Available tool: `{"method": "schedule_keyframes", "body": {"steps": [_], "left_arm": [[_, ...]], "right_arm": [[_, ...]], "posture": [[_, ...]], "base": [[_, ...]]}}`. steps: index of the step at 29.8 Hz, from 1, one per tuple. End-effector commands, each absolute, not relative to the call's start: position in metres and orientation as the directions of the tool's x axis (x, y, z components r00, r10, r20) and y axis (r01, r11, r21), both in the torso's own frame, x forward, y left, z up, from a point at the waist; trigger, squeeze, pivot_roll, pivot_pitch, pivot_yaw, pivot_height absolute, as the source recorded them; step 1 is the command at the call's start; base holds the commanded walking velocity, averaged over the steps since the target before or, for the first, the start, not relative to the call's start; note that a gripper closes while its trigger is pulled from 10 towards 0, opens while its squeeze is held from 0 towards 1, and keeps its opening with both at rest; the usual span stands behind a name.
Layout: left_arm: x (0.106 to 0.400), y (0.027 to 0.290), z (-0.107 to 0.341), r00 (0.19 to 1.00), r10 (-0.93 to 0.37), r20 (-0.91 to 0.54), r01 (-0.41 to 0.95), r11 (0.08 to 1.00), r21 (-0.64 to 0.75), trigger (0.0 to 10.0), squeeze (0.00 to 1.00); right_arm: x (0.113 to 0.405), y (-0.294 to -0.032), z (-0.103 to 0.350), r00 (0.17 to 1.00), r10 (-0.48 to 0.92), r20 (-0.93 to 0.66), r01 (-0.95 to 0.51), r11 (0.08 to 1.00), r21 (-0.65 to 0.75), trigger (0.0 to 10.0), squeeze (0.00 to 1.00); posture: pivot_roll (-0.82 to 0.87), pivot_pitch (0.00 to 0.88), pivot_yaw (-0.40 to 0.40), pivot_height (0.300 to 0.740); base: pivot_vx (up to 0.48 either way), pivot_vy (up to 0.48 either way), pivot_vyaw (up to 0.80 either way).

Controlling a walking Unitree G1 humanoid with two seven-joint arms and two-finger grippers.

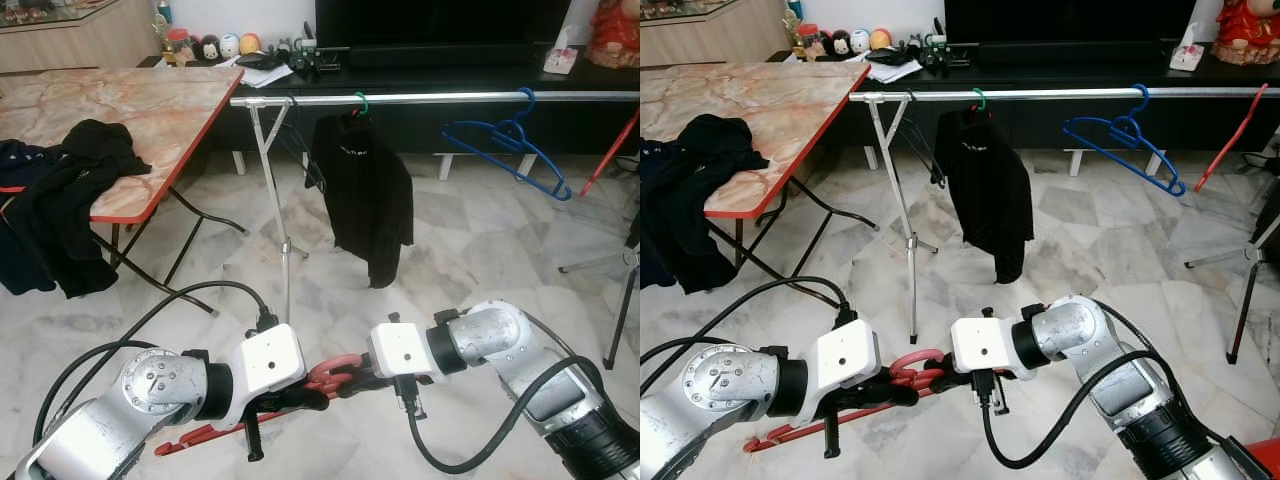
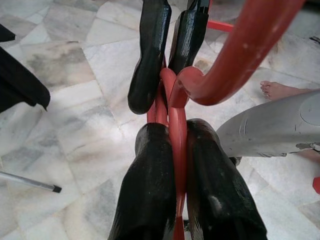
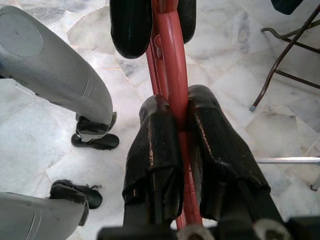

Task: Hang hanger

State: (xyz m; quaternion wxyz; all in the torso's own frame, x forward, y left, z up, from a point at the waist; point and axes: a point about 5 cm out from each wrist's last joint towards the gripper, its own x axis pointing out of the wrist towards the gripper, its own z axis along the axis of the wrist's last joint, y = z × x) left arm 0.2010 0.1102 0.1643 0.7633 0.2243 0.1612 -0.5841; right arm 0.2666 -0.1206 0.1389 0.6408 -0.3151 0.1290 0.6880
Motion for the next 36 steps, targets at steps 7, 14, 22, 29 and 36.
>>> {"method": "schedule_keyframes", "body": {"steps": [7,14,22,29,36], "left_arm": [[0.2000,0.1104,0.1618,0.260,-0.809,-0.528,0.965,0.209,0.156,0.0,0.00],[0.1998,0.1092,0.1617,0.259,-0.810,-0.525,0.966,0.207,0.157,0.0,0.00],[0.1998,0.1089,0.1616,0.258,-0.811,-0.525,0.966,0.206,0.157,0.0,0.00],[0.1995,0.1082,0.1615,0.258,-0.811,-0.526,0.966,0.203,0.160,0.0,0.00],[0.1994,0.1082,0.1613,0.259,-0.810,-0.526,0.966,0.204,0.161,0.0,0.00]], "right_arm": [[0.2630,-0.1148,0.1391,-0.009,0.815,-0.579,-0.960,-0.168,-0.222,10.0,1.00],[0.2626,-0.1165,0.1370,-0.010,0.800,-0.600,-0.954,-0.187,-0.234,10.0,0.00],[0.2628,-0.1170,0.1350,-0.010,0.790,-0.613,-0.954,-0.190,-0.230,10.0,1.00],[0.2656,-0.1186,0.1308,0.016,0.763,-0.647,-0.947,-0.196,-0.254,10.0,0.00],[0.2638,-0.1166,0.1336,-0.002,0.792,-0.611,-0.955,-0.184,-0.234,0.0,0.00]], "posture": [[-0.01,0.048,0.047,0.740],[-0.02,0.046,0.046,0.740],[-0.01,0.043,0.045,0.740],[-0.01,0.042,0.044,0.740],[-0.02,0.044,0.045,0.740]], "base": [[0.000,0.000,0.00],[0.000,0.000,0.00],[0.000,0.000,0.00],[0.000,0.000,0.00],[0.000,0.000,0.00]]}}
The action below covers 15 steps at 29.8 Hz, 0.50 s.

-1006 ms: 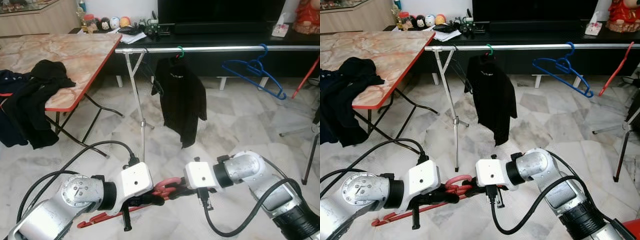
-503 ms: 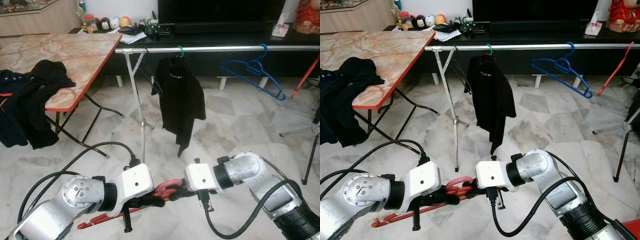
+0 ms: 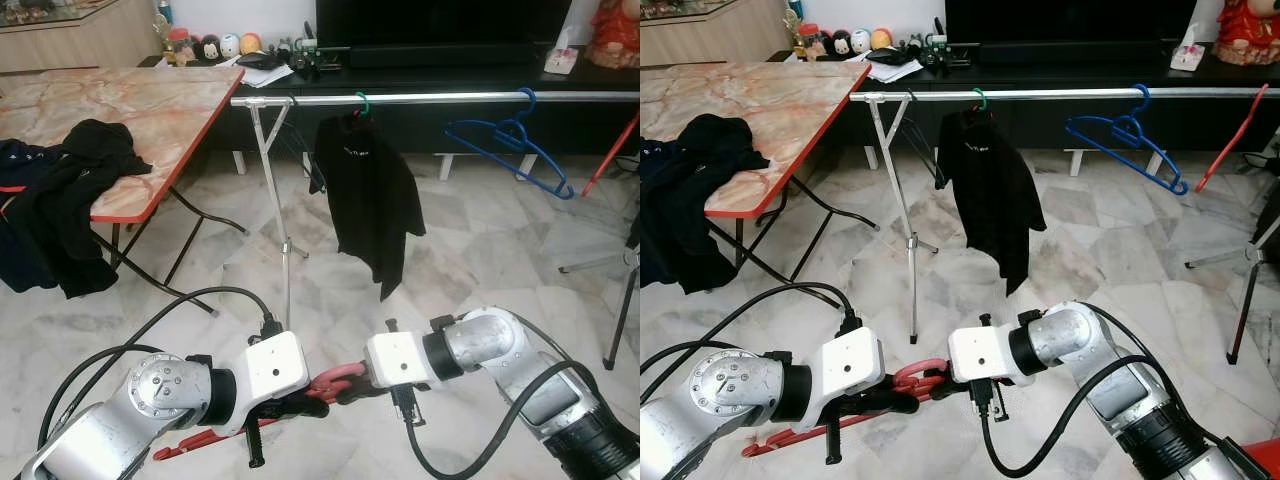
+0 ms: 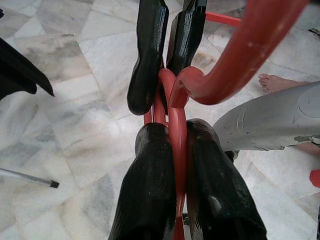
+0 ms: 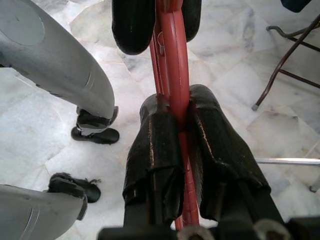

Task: Hang hanger

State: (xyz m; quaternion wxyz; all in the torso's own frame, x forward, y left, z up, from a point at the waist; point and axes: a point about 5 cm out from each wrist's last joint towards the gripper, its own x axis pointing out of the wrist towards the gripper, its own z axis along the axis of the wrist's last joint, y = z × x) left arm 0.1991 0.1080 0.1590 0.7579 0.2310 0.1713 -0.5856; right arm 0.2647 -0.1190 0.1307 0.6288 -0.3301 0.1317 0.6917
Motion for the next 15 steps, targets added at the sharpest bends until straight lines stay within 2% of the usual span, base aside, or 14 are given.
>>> {"method": "schedule_keyframes", "body": {"steps": [1,2,3,5,6,7,8,15], "left_arm": [[0.1995,0.1080,0.1613,0.259,-0.810,-0.526,0.966,0.204,0.161,0.0,0.00],[0.1995,0.1079,0.1613,0.259,-0.810,-0.527,0.966,0.204,0.161,0.0,0.00],[0.1996,0.1079,0.1614,0.259,-0.810,-0.526,0.966,0.203,0.162,0.0,0.00],[0.1997,0.1078,0.1614,0.259,-0.810,-0.526,0.966,0.203,0.162,0.0,0.00],[0.1997,0.1079,0.1614,0.259,-0.810,-0.527,0.966,0.203,0.162,0.0,0.00],[0.1997,0.1080,0.1614,0.259,-0.809,-0.527,0.966,0.203,0.162,0.0,0.00],[0.1997,0.1082,0.1614,0.259,-0.809,-0.527,0.966,0.204,0.162,0.0,0.00],[0.2002,0.1086,0.1615,0.260,-0.809,-0.527,0.965,0.205,0.162,0.0,0.00]], "right_arm": [[0.2652,-0.1158,0.1342,0.011,0.793,-0.609,-0.951,-0.180,-0.252,5.5,0.00],[0.2662,-0.1156,0.1337,0.018,0.791,-0.612,-0.949,-0.179,-0.258,8.7,0.00],[0.2661,-0.1157,0.1333,0.015,0.790,-0.613,-0.950,-0.179,-0.255,10.0,0.00],[0.2657,-0.1159,0.1327,0.008,0.792,-0.610,-0.954,-0.176,-0.241,10.0,0.00],[0.2655,-0.1159,0.1328,0.005,0.795,-0.607,-0.956,-0.174,-0.235,10.0,0.08],[0.2655,-0.1157,0.1333,0.004,0.798,-0.603,-0.958,-0.170,-0.231,10.0,0.76],[0.2652,-0.1151,0.1345,-0.001,0.804,-0.594,-0.960,-0.166,-0.224,10.0,1.00],[0.2635,-0.1144,0.1367,-0.022,0.816,-0.578,-0.965,-0.169,-0.203,10.0,1.00]], "posture": [[-0.02,0.044,0.045,0.740],[-0.02,0.044,0.045,0.740],[-0.02,0.044,0.046,0.740],[-0.02,0.044,0.046,0.740],[-0.02,0.044,0.046,0.740],[-0.01,0.045,0.046,0.740],[-0.01,0.045,0.046,0.740],[-0.01,0.044,0.046,0.740]], "base": [[0.000,0.000,0.00],[0.000,0.000,0.00],[0.000,0.000,0.00],[0.000,0.000,0.00],[0.000,0.000,0.00],[0.000,0.000,0.00],[0.000,0.000,0.00],[0.000,0.000,0.00]]}}
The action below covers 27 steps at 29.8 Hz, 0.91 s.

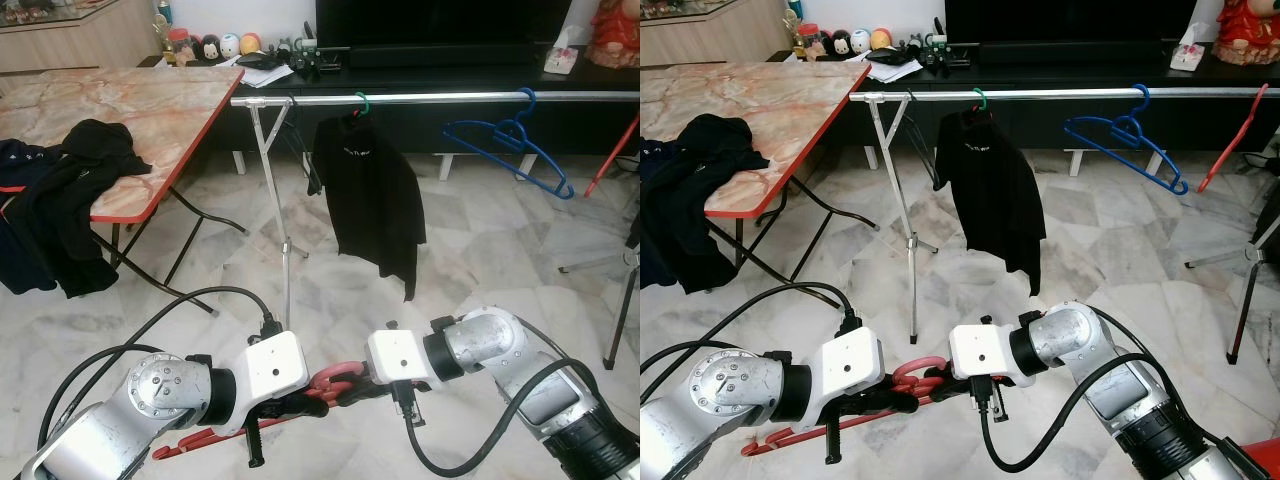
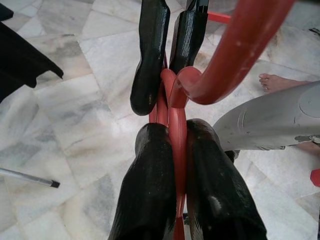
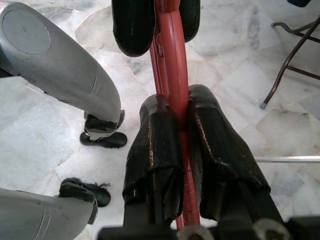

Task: Hang hanger

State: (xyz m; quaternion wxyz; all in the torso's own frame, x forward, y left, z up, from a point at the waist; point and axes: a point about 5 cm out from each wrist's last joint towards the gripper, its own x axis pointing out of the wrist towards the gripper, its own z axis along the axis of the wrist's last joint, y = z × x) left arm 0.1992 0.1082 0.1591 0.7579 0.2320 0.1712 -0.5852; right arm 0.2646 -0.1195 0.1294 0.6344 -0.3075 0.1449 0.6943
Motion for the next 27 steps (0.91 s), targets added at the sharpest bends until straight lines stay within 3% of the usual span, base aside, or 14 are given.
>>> {"method": "schedule_keyframes", "body": {"steps": [1,4,5,6,11,12,20,21,22,23,24,25,26,27], "left_arm": [[0.2002,0.1086,0.1615,0.260,-0.809,-0.527,0.965,0.205,0.162,0.0,0.00],[0.2003,0.1088,0.1617,0.260,-0.809,-0.527,0.965,0.205,0.163,0.0,0.00],[0.2003,0.1088,0.1617,0.260,-0.809,-0.527,0.965,0.205,0.163,0.0,0.00],[0.2003,0.1087,0.1618,0.261,-0.809,-0.527,0.965,0.205,0.163,0.0,0.00],[0.2004,0.1087,0.1619,0.262,-0.808,-0.527,0.965,0.205,0.166,0.0,0.00],[0.2003,0.1088,0.1620,0.262,-0.808,-0.527,0.965,0.204,0.167,0.0,0.00],[0.2009,0.1086,0.1629,0.265,-0.809,-0.525,0.964,0.204,0.173,0.0,0.00],[0.2021,0.1087,0.1635,0.275,-0.806,-0.524,0.961,0.208,0.184,2.8,0.00],[0.2025,0.1086,0.1639,0.280,-0.806,-0.522,0.959,0.209,0.191,2.8,0.00],[0.2029,0.1084,0.1643,0.283,-0.806,-0.520,0.958,0.209,0.197,7.6,0.00],[0.2028,0.1082,0.1645,0.282,-0.807,-0.519,0.958,0.208,0.198,10.0,0.00],[0.2024,0.1082,0.1646,0.278,-0.808,-0.520,0.959,0.204,0.195,10.0,0.00],[0.2021,0.1082,0.1646,0.275,-0.808,-0.520,0.960,0.202,0.194,10.0,0.00],[0.2018,0.1080,0.1648,0.273,-0.810,-0.520,0.961,0.201,0.192,10.0,0.00]], "right_arm": [[0.2635,-0.1144,0.1367,-0.022,0.816,-0.578,-0.965,-0.169,-0.203,10.0,1.00],[0.2649,-0.1144,0.1355,-0.003,0.812,-0.584,-0.963,-0.159,-0.217,10.0,1.00],[0.2639,-0.1146,0.1352,-0.013,0.809,-0.587,-0.963,-0.169,-0.211,10.0,0.95],[0.2630,-0.1148,0.1347,-0.019,0.806,-0.591,-0.961,-0.178,-0.211,10.0,0.05],[0.2614,-0.1161,0.1319,-0.029,0.789,-0.613,-0.956,-0.201,-0.213,9.8,0.00],[0.2613,-0.1162,0.1323,-0.031,0.791,-0.612,-0.957,-0.199,-0.210,0.0,0.00],[0.2609,-0.1161,0.1328,-0.031,0.793,-0.609,-0.957,-0.200,-0.212,0.0,0.00],[0.2631,-0.1155,0.1333,-0.007,0.794,-0.608,-0.952,-0.192,-0.239,10.0,0.00],[0.2637,-0.1154,0.1329,-0.003,0.794,-0.608,-0.953,-0.187,-0.238,10.0,0.00],[0.2636,-0.1153,0.1326,-0.007,0.794,-0.608,-0.954,-0.188,-0.235,10.0,0.00],[0.2630,-0.1151,0.1324,-0.016,0.794,-0.608,-0.955,-0.193,-0.227,10.0,0.00],[0.2627,-0.1143,0.1330,-0.018,0.797,-0.604,-0.955,-0.193,-0.225,8.9,0.00],[0.2625,-0.1137,0.1333,-0.019,0.800,-0.600,-0.956,-0.191,-0.224,8.9,0.00],[0.2621,-0.1130,0.1337,-0.023,0.802,-0.597,-0.956,-0.192,-0.221,0.0,0.00]], "posture": [[-0.01,0.044,0.046,0.740],[-0.01,0.045,0.047,0.740],[-0.01,0.045,0.047,0.740],[-0.01,0.045,0.047,0.740],[-0.01,0.045,0.047,0.740],[-0.01,0.046,0.048,0.740],[-0.01,0.046,0.048,0.740],[-0.01,0.045,0.048,0.740],[-0.01,0.045,0.048,0.740],[-0.01,0.045,0.048,0.740],[-0.01,0.045,0.048,0.740],[-0.01,0.046,0.048,0.740],[-0.01,0.046,0.048,0.740],[-0.01,0.046,0.049,0.740]], "base": [[0.000,0.000,0.00],[0.000,0.000,0.00],[0.000,0.000,0.00],[0.000,0.000,0.00],[0.000,0.000,0.00],[0.000,0.000,0.00],[0.000,0.000,0.00],[0.000,0.000,0.00],[0.000,0.000,0.00],[0.000,0.000,0.00],[0.000,0.000,0.00],[0.000,0.000,0.00],[0.000,0.000,0.00],[0.000,0.000,0.00]]}}
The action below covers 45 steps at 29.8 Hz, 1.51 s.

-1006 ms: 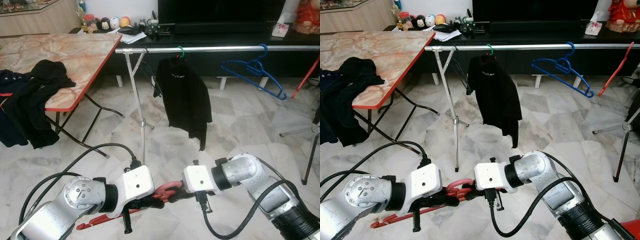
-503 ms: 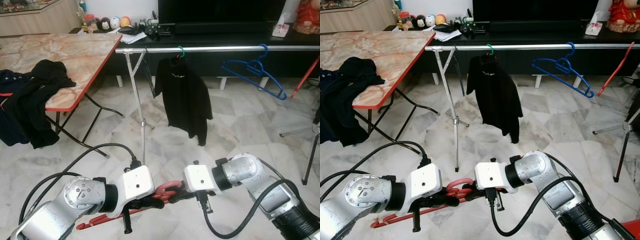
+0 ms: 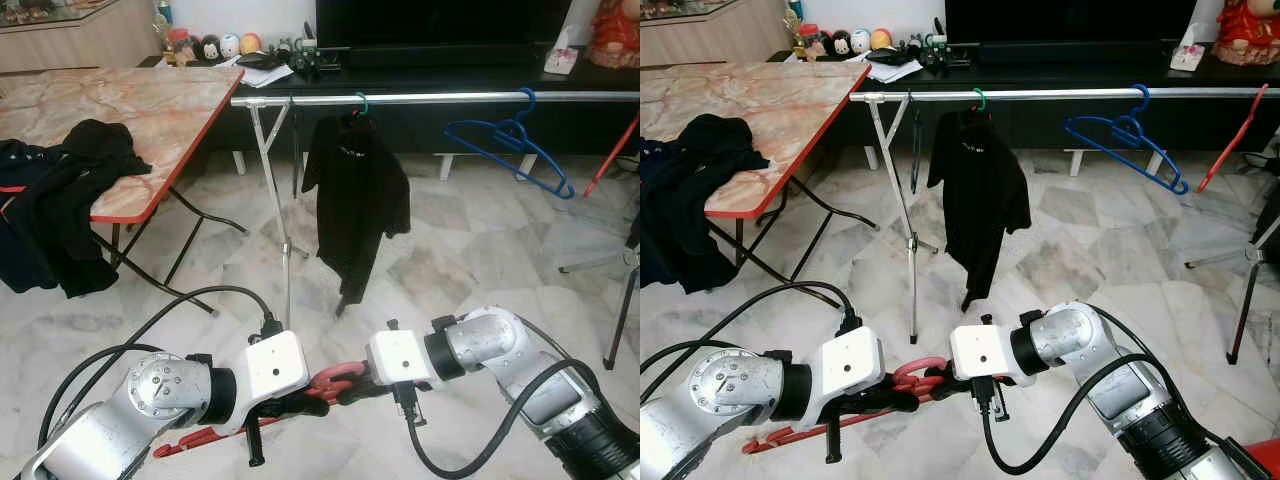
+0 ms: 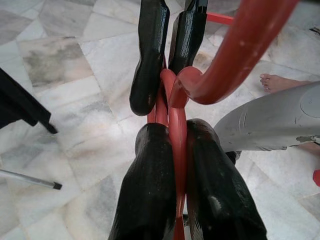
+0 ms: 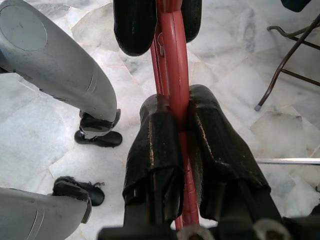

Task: Hang hanger

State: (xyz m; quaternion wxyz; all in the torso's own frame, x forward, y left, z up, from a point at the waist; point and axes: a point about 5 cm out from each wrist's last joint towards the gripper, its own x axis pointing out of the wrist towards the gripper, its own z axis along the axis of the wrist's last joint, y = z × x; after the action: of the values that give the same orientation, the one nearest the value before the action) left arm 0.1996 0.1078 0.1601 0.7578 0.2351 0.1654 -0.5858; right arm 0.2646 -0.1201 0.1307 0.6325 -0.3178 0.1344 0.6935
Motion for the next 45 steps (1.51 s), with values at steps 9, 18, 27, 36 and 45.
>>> {"method": "schedule_keyframes", "body": {"steps": [9,18,27,36,45], "left_arm": [[0.202,0.108,0.165,0.279,-0.811,-0.515,0.959,0.204,0.198,10.0,0.00],[0.203,0.107,0.166,0.276,-0.818,-0.506,0.960,0.205,0.191,10.0,1.00],[0.203,0.107,0.167,0.274,-0.818,-0.507,0.960,0.203,0.191,10.0,1.00],[0.191,0.112,0.166,0.181,-0.807,-0.563,0.983,0.131,0.127,10.0,1.00],[0.194,0.122,0.167,0.220,-0.785,-0.579,0.975,0.170,0.140,10.0,1.00]], "right_arm": [[0.261,-0.114,0.134,-0.027,0.804,-0.594,-0.958,-0.190,-0.213,0.0,0.00],[0.262,-0.115,0.134,-0.029,0.801,-0.598,-0.958,-0.192,-0.211,0.0,0.00],[0.263,-0.116,0.132,-0.018,0.791,-0.611,-0.959,-0.187,-0.214,0.0,0.00],[0.271,-0.130,0.117,0.049,0.732,-0.679,-0.965,-0.140,-0.221,0.0,0.00],[0.284,-0.147,0.093,0.158,0.685,-0.712,-0.976,-0.004,-0.220,0.0,0.00]], "posture": [[-0.01,0.047,0.050,0.740],[-0.01,0.046,0.049,0.740],[-0.01,0.046,0.050,0.740],[0.00,0.045,0.049,0.740],[-0.01,0.045,0.048,0.740]], "base": [[0.000,0.000,0.00],[0.000,0.000,0.00],[0.000,0.000,0.00],[0.000,0.000,0.00],[0.000,0.000,0.00]]}}
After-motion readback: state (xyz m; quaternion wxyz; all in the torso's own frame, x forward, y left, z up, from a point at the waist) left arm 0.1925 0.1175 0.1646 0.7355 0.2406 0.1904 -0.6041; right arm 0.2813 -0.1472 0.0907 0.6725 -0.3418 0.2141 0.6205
